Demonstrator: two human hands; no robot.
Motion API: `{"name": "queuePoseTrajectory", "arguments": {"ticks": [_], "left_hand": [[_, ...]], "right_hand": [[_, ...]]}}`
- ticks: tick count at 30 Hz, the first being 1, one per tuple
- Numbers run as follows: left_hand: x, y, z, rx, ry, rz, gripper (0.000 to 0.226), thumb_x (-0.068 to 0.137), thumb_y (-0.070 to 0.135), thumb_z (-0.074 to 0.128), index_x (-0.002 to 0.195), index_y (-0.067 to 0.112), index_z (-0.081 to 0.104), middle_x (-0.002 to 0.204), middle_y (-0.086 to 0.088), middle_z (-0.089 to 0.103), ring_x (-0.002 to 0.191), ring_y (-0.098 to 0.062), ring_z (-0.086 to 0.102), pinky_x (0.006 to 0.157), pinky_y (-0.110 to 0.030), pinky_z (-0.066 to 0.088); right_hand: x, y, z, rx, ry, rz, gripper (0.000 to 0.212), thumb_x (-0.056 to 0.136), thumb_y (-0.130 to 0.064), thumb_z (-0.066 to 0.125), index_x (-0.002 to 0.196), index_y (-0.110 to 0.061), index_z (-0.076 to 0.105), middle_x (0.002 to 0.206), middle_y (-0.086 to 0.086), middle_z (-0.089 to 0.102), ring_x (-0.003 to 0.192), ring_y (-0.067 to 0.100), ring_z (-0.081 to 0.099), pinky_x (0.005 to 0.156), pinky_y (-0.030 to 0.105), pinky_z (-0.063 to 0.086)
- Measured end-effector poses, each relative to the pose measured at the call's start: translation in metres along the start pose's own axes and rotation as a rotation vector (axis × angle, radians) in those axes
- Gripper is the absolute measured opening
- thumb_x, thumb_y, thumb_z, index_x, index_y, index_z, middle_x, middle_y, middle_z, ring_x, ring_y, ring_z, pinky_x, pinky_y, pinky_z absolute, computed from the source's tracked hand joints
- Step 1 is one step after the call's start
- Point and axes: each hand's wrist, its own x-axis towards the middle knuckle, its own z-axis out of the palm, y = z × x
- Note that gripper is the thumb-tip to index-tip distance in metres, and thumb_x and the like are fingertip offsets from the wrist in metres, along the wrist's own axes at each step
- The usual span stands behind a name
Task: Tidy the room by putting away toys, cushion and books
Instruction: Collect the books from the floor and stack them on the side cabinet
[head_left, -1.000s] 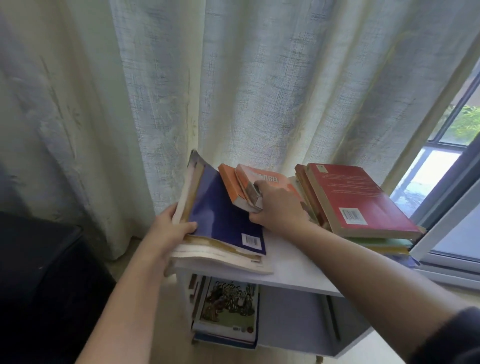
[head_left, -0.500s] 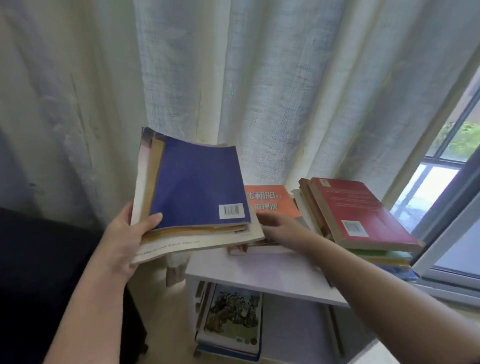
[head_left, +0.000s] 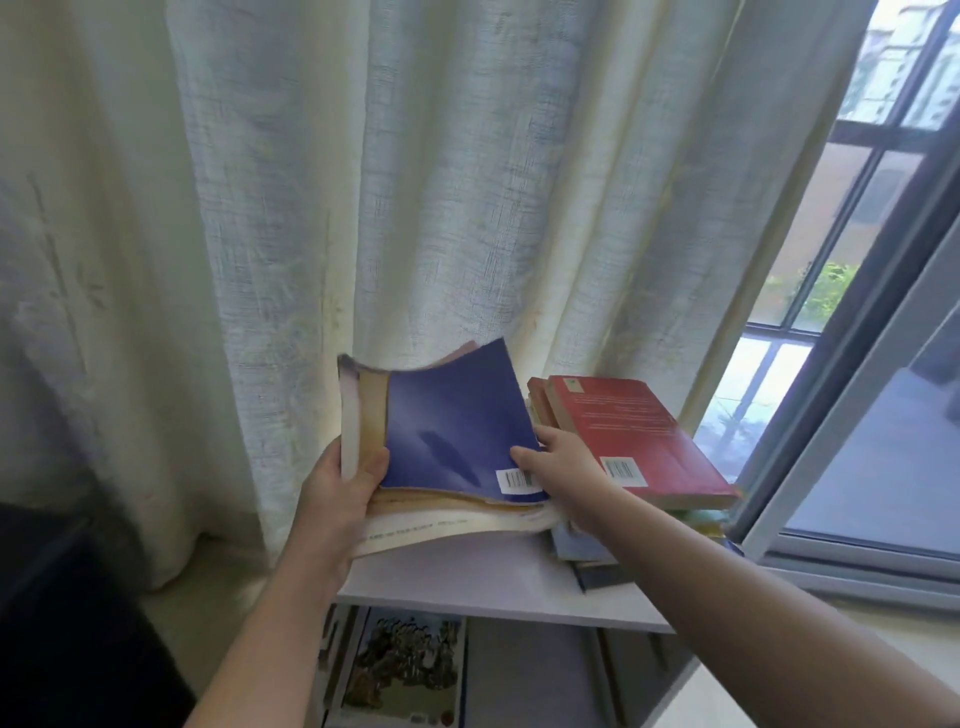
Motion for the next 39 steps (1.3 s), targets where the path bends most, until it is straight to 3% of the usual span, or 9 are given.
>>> {"name": "queuePoseTrajectory", "arguments": {"ticks": [6,10,12,16,20,28,33,37,39], "left_hand": [[0.005,-0.022,0.000,0.084,-0.004,-0.206,0.036,0.093,0.012,0.059,0.129,0.012,0.054,0.100,-0.003,0.069,0.087,-0.018,0.066,0.067,-0.028,0.051],[0.013,-0.020,-0.006,0.086,-0.048,-0.297,0.039,0.094,0.008,0.057,0.131,0.008,0.047,0.100,-0.008,0.066,0.086,-0.022,0.064,0.066,-0.031,0.051],[0.015,-0.020,-0.009,0.133,-0.048,-0.289,0.040,0.094,0.004,0.055,0.131,0.010,0.045,0.102,-0.008,0.063,0.086,-0.021,0.062,0.069,-0.031,0.050],[0.013,-0.018,-0.023,0.185,-0.027,-0.218,0.044,0.092,-0.002,0.054,0.132,0.015,0.046,0.108,-0.007,0.064,0.089,-0.019,0.063,0.070,-0.027,0.049],[0.011,-0.010,-0.052,0.162,0.150,-0.148,0.053,0.091,-0.004,0.055,0.140,0.014,0.042,0.119,-0.013,0.061,0.095,-0.028,0.060,0.087,-0.039,0.049],[-0.001,-0.001,-0.102,0.160,0.385,-0.023,0.047,0.092,-0.001,0.055,0.135,0.015,0.048,0.113,-0.007,0.059,0.101,-0.026,0.057,0.090,-0.041,0.046],[-0.009,0.000,-0.106,0.146,0.357,-0.028,0.046,0.093,0.006,0.057,0.136,0.021,0.049,0.117,-0.007,0.061,0.107,-0.030,0.058,0.095,-0.053,0.047],[-0.013,0.004,-0.106,0.122,0.338,-0.010,0.047,0.094,0.006,0.055,0.138,0.022,0.046,0.114,-0.005,0.059,0.105,-0.028,0.057,0.092,-0.051,0.048],[-0.013,0.005,-0.109,0.097,0.334,-0.001,0.047,0.094,0.005,0.055,0.137,0.022,0.047,0.114,-0.006,0.060,0.105,-0.029,0.058,0.088,-0.047,0.048]], "right_hand": [[0.001,0.012,-0.005,-0.256,0.120,-0.066,0.034,0.094,-0.006,0.043,0.118,-0.019,0.063,0.093,-0.008,0.064,0.072,0.001,0.056,0.050,0.009,0.036],[0.002,0.008,-0.004,-0.390,0.182,-0.118,0.036,0.097,-0.012,0.040,0.126,-0.026,0.057,0.106,-0.004,0.064,0.092,0.019,0.061,0.072,0.030,0.046],[0.007,0.007,-0.008,-0.412,0.227,-0.137,0.035,0.097,-0.014,0.041,0.124,-0.028,0.057,0.106,-0.003,0.065,0.096,0.022,0.061,0.080,0.036,0.048],[0.017,0.003,-0.015,-0.345,0.252,-0.127,0.037,0.095,-0.009,0.042,0.124,-0.025,0.061,0.100,-0.005,0.066,0.086,0.017,0.061,0.070,0.030,0.045],[0.017,-0.009,-0.021,-0.298,0.332,-0.136,0.041,0.091,-0.004,0.041,0.123,-0.020,0.063,0.107,0.000,0.066,0.097,0.024,0.061,0.086,0.038,0.050],[0.020,-0.054,-0.026,-0.628,0.406,-0.268,0.033,0.086,0.003,0.040,0.106,-0.013,0.062,0.090,0.007,0.064,0.080,0.026,0.058,0.059,0.029,0.041],[0.006,-0.092,-0.013,-1.251,0.459,-0.418,0.050,0.090,0.004,0.047,0.135,-0.017,0.043,0.061,-0.001,0.042,0.054,0.019,0.047,0.047,0.028,0.036],[-0.004,-0.086,0.023,-1.451,0.373,-0.513,0.051,0.094,0.004,0.044,0.142,-0.013,0.036,0.065,-0.001,0.046,0.049,0.013,0.045,0.043,0.024,0.033],[-0.007,-0.065,0.049,-1.368,0.149,-0.360,0.038,0.097,-0.004,0.044,0.134,-0.012,0.048,0.096,0.005,0.062,0.081,0.021,0.063,0.064,0.028,0.045]]}}
